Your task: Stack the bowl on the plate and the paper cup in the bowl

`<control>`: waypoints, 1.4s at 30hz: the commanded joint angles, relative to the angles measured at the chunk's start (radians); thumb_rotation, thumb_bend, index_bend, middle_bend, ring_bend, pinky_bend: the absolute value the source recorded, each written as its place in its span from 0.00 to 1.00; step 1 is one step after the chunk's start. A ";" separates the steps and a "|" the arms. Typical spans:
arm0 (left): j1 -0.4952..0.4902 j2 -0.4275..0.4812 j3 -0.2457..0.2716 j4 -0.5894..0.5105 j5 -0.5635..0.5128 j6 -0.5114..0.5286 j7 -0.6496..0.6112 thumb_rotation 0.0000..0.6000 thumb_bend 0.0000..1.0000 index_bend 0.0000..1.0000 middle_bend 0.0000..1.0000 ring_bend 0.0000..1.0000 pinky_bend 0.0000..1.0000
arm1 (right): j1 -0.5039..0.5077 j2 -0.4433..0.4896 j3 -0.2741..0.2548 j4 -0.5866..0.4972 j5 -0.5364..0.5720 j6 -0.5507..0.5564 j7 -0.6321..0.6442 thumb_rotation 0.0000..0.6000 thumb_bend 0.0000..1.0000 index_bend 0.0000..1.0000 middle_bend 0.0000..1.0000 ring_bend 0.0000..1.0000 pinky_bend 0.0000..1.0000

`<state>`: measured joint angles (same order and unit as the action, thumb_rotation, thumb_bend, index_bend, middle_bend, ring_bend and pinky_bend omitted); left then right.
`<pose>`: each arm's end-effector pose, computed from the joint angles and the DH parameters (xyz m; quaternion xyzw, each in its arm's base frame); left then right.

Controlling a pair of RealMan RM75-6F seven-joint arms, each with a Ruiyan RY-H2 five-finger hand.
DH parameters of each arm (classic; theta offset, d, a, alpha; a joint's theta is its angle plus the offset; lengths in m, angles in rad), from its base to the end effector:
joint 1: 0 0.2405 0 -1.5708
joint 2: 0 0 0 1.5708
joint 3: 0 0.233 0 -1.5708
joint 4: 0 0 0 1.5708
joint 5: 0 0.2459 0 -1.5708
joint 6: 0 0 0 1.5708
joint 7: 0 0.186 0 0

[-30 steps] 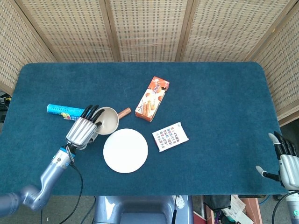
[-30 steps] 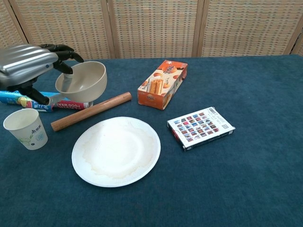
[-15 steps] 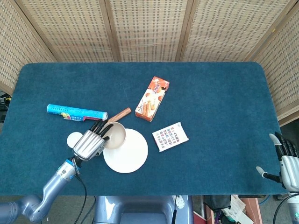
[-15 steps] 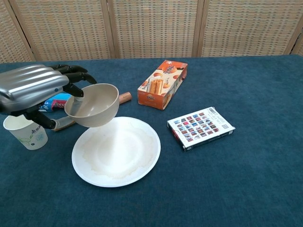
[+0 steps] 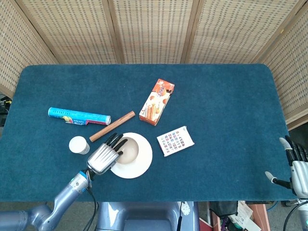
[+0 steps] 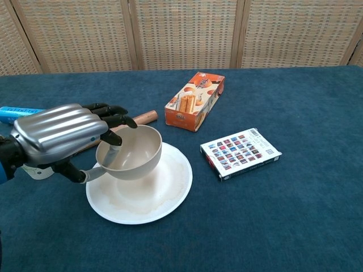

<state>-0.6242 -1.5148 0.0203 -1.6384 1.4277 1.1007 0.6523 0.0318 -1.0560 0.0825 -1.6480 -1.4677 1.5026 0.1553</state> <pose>-0.1130 0.2753 -0.0801 -0.8369 -0.1889 -0.3334 0.3908 -0.3151 -0.2154 0.1431 0.5376 -0.4294 0.4241 0.5888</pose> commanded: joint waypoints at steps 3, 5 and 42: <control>0.001 -0.013 -0.003 0.008 -0.015 -0.011 0.018 1.00 0.38 0.62 0.14 0.00 0.07 | -0.001 -0.002 0.001 0.004 -0.001 0.003 0.005 1.00 0.14 0.00 0.00 0.00 0.00; -0.001 -0.016 -0.010 0.013 -0.025 -0.016 0.023 1.00 0.38 0.62 0.14 0.00 0.07 | -0.001 0.000 0.001 0.001 -0.003 0.004 0.004 1.00 0.15 0.00 0.00 0.00 0.00; -0.020 -0.055 -0.021 0.013 -0.095 -0.058 0.094 1.00 0.38 0.62 0.13 0.00 0.06 | -0.003 0.000 0.002 -0.001 -0.006 0.007 0.005 1.00 0.15 0.00 0.00 0.00 0.00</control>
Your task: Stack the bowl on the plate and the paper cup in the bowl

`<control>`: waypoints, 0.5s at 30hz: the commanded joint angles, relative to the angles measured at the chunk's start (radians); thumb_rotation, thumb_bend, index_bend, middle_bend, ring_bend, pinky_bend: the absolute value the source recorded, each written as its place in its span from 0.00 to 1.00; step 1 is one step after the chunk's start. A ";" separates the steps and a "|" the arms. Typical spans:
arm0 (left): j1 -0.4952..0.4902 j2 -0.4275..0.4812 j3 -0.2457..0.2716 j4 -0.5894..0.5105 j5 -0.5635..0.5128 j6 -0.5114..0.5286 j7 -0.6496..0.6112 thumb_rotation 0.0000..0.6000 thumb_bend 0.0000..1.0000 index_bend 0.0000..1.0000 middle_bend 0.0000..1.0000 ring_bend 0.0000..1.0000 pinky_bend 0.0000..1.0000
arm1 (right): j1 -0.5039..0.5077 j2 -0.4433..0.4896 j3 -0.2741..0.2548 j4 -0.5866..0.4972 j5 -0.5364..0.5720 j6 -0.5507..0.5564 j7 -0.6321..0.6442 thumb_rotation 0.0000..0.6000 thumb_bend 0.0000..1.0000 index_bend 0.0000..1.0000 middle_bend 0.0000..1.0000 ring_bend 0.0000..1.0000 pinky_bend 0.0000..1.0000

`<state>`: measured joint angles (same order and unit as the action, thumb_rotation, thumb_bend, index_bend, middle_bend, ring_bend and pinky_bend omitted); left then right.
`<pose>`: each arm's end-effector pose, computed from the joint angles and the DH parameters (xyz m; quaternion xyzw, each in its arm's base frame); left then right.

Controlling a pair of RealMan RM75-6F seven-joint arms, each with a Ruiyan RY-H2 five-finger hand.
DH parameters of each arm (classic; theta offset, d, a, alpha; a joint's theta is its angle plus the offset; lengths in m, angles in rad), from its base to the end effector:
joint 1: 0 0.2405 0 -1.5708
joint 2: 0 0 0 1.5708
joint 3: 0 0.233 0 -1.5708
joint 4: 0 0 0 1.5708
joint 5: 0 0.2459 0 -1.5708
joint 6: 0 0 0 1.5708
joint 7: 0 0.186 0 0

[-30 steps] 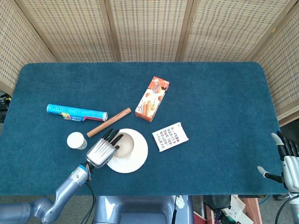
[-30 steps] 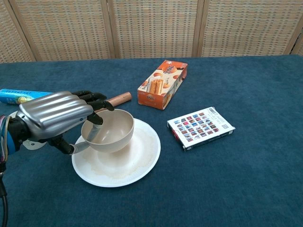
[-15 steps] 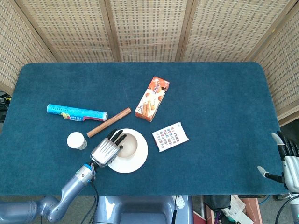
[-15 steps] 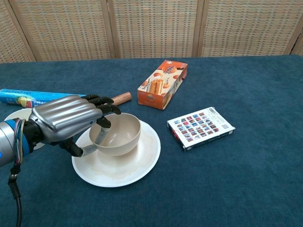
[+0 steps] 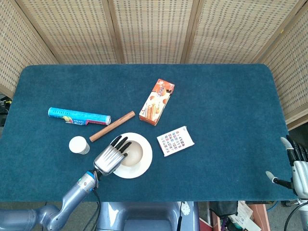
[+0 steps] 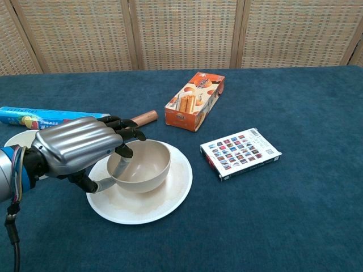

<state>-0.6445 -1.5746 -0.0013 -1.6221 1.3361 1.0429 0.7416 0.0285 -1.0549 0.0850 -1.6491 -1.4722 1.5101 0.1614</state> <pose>-0.1070 0.2764 -0.1013 -0.8478 -0.1941 -0.3052 0.3878 -0.3140 -0.2150 0.1447 0.5355 -0.4279 0.4287 0.5885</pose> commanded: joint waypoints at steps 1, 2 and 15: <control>0.001 0.008 0.000 -0.005 -0.007 -0.001 0.006 1.00 0.38 0.62 0.13 0.00 0.06 | 0.000 -0.001 -0.001 0.000 -0.003 0.001 -0.002 1.00 0.15 0.00 0.00 0.00 0.00; 0.001 0.010 0.000 -0.007 -0.010 -0.002 0.006 1.00 0.38 0.62 0.12 0.00 0.06 | 0.000 -0.001 -0.001 -0.001 -0.004 0.002 -0.003 1.00 0.15 0.00 0.00 0.00 0.00; -0.005 0.013 -0.003 -0.013 -0.034 -0.008 0.029 1.00 0.29 0.41 0.00 0.00 0.01 | -0.001 0.000 0.001 -0.003 -0.005 0.005 -0.002 1.00 0.15 0.00 0.00 0.00 0.00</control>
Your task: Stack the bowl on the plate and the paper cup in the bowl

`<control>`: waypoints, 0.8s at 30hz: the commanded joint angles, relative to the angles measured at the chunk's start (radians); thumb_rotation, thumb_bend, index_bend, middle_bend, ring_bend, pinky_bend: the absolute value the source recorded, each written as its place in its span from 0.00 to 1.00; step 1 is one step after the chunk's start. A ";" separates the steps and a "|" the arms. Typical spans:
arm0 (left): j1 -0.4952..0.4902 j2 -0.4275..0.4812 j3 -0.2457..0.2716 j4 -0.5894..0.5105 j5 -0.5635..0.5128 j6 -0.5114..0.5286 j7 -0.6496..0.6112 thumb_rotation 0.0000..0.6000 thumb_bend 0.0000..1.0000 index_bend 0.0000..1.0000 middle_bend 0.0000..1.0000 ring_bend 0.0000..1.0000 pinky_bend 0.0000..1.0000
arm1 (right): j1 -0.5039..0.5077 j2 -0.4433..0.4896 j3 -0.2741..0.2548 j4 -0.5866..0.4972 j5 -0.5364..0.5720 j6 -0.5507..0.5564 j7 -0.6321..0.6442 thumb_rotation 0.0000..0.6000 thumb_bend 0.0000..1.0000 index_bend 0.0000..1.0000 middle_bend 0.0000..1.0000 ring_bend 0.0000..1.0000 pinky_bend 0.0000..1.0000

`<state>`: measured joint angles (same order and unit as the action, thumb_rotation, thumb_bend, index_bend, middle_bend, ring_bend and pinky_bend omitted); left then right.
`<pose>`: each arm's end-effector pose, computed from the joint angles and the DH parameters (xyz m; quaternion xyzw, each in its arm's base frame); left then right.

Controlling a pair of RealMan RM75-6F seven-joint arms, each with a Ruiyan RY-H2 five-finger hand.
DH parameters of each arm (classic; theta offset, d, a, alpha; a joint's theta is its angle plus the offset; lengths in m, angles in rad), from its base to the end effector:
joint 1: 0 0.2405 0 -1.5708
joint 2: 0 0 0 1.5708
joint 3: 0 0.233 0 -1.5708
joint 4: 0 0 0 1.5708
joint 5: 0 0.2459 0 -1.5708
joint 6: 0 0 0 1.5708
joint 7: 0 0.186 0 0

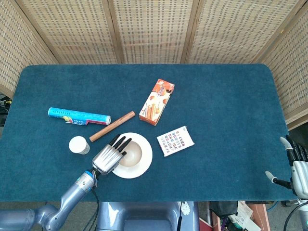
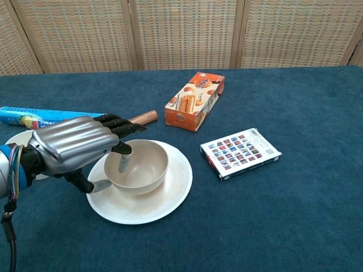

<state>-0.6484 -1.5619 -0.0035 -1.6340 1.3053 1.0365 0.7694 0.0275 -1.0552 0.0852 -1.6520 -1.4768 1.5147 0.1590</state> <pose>-0.1104 0.2789 -0.0993 -0.8493 -0.1938 -0.2930 0.3940 -0.3124 -0.2148 0.1447 0.5360 -0.4261 0.4307 0.5880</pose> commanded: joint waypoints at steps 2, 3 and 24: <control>-0.002 0.004 0.000 -0.009 -0.003 -0.004 -0.005 1.00 0.26 0.40 0.00 0.00 0.00 | 0.000 0.000 0.001 0.000 0.002 -0.001 0.001 1.00 0.15 0.00 0.00 0.00 0.00; -0.001 0.006 0.000 -0.012 -0.001 -0.002 -0.010 1.00 0.25 0.39 0.00 0.00 0.00 | 0.000 0.000 0.001 0.000 0.003 -0.001 0.002 1.00 0.15 0.00 0.00 0.00 0.00; 0.138 0.357 -0.015 -0.222 0.144 0.239 -0.244 1.00 0.23 0.37 0.00 0.00 0.00 | 0.000 -0.003 -0.002 -0.006 -0.006 0.004 -0.021 1.00 0.15 0.00 0.00 0.00 0.00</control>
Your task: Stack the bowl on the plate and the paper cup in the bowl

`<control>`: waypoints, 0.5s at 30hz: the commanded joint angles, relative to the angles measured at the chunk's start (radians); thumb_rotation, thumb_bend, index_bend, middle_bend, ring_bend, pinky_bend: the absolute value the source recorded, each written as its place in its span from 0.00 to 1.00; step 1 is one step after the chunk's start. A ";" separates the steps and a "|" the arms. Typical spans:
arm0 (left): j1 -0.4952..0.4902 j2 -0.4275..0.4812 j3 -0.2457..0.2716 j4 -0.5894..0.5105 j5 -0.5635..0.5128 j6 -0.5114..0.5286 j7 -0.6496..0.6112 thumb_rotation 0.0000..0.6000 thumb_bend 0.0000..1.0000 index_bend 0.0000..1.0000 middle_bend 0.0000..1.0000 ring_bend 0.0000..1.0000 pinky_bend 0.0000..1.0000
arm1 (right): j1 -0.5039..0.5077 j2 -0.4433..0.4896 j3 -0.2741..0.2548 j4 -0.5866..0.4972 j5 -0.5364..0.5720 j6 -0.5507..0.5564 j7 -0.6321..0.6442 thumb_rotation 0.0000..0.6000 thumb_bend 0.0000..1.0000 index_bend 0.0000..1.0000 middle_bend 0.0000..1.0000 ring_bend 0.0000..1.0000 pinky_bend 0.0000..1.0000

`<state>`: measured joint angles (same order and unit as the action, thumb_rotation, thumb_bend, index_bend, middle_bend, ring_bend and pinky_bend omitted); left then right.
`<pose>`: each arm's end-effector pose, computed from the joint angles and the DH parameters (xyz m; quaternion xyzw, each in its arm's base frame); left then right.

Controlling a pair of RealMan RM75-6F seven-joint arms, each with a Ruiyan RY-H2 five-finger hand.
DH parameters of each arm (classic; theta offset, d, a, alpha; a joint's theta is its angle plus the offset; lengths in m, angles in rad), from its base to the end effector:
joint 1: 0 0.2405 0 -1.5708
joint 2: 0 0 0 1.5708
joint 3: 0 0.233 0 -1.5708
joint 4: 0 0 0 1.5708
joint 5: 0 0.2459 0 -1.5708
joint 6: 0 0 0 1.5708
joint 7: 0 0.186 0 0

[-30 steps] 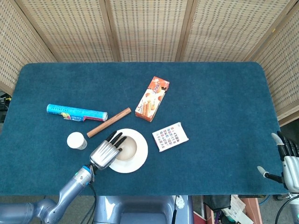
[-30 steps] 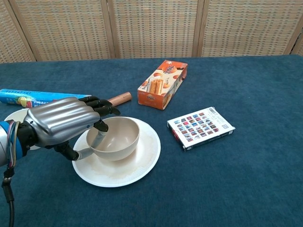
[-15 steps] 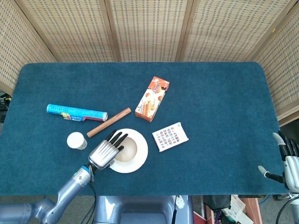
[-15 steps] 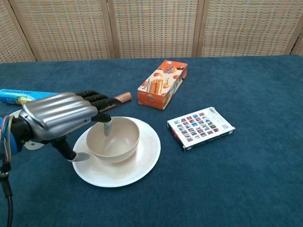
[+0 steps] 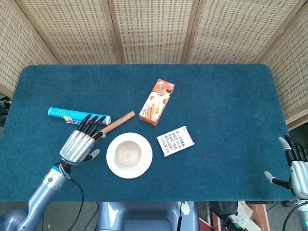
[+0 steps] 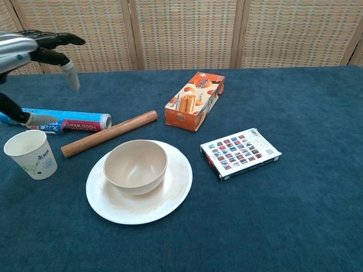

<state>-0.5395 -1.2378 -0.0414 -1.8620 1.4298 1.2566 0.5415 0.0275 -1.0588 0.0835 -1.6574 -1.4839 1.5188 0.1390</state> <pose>-0.1228 0.2918 0.0217 -0.7611 -0.2319 -0.3885 0.4648 -0.3095 -0.2143 0.1427 0.5404 -0.4213 0.4290 0.5886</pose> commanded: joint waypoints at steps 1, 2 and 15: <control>0.041 0.041 0.033 0.017 0.024 0.027 -0.020 1.00 0.23 0.37 0.00 0.00 0.00 | 0.000 0.000 0.000 -0.001 0.001 -0.001 -0.002 1.00 0.15 0.00 0.00 0.00 0.00; 0.058 0.049 0.046 0.033 0.022 0.035 -0.030 1.00 0.23 0.37 0.00 0.00 0.00 | -0.001 0.000 0.000 -0.002 0.001 0.000 -0.003 1.00 0.15 0.00 0.00 0.00 0.00; 0.133 0.010 0.091 0.211 0.031 0.034 -0.157 1.00 0.23 0.42 0.00 0.00 0.00 | 0.001 -0.002 -0.003 -0.009 -0.005 -0.001 -0.018 1.00 0.15 0.00 0.00 0.00 0.00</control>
<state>-0.4169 -1.2147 0.0464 -1.6745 1.4663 1.2970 0.4030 0.0285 -1.0612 0.0801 -1.6659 -1.4884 1.5174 0.1209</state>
